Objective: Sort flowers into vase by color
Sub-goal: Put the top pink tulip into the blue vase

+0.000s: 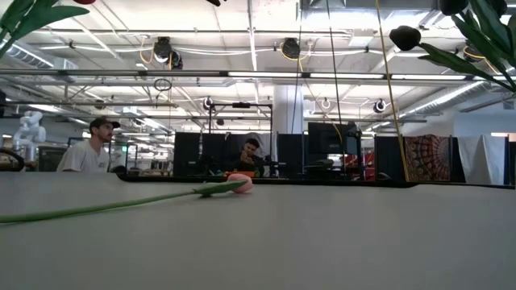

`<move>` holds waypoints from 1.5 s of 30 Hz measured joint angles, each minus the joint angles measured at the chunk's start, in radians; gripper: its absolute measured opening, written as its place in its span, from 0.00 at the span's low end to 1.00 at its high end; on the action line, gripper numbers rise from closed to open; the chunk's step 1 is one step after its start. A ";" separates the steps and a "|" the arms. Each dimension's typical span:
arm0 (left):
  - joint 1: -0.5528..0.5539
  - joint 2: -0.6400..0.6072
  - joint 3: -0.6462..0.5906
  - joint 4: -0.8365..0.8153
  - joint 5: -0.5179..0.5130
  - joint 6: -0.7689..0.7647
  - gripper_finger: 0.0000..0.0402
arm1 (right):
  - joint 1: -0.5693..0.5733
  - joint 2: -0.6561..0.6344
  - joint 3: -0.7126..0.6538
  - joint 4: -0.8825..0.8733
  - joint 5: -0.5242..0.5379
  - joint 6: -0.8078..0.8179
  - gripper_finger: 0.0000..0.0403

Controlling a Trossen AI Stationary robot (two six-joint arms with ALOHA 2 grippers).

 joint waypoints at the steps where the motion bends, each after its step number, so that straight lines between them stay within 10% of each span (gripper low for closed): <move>1: 0.000 0.000 0.000 0.000 0.000 0.000 0.28 | 0.000 0.000 -0.008 0.001 0.000 0.005 0.00; 45: -0.022 0.000 0.000 0.020 0.002 -0.027 0.28 | 0.000 0.117 -0.087 0.014 0.002 0.055 0.00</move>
